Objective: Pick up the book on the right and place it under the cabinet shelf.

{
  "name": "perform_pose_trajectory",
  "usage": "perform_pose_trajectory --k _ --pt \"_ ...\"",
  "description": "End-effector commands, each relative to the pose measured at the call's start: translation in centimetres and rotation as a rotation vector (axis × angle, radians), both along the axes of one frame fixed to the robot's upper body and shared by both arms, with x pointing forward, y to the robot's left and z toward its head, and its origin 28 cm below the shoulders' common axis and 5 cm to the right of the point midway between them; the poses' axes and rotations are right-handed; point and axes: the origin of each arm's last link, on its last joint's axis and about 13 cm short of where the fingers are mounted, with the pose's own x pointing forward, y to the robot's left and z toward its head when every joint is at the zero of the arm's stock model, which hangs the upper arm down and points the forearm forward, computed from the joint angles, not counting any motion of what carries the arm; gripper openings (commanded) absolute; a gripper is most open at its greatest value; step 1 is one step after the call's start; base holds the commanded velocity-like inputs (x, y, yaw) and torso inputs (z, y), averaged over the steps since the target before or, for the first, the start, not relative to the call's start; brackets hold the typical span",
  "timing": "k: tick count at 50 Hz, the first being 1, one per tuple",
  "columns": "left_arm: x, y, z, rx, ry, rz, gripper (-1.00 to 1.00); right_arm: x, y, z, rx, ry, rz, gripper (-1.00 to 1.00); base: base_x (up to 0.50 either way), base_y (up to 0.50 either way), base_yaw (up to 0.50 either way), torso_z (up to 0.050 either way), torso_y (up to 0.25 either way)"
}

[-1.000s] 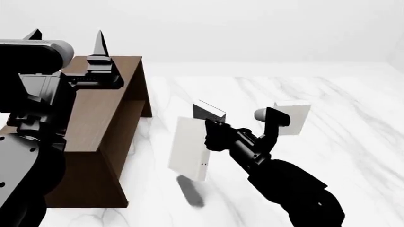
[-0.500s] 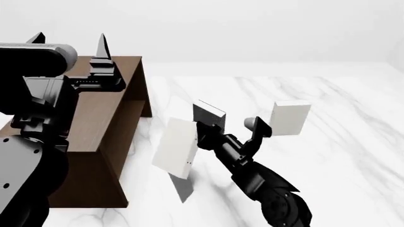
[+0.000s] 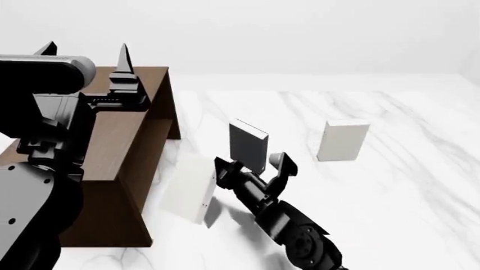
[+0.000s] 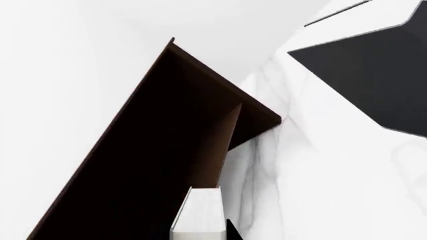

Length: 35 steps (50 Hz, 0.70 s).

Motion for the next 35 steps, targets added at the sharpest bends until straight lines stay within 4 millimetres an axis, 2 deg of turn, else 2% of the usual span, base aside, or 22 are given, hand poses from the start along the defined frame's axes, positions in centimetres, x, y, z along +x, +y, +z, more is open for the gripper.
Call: perform_pose_trajectory --k 1,35 --pt "0.0 0.0 0.0 0.002 0.001 -0.003 1.0 0.9 0.5 -0.6 0.045 -0.024 -0.004 -1.0 0.0 0.0 0.0 0.0 0.0" --pt "-0.4 0.0 0.3 0.008 -0.009 -0.02 1.0 0.6 -0.4 -3.2 -0.053 0.061 -0.052 -1.0 0.0 0.0 0.0 0.0 0.001"
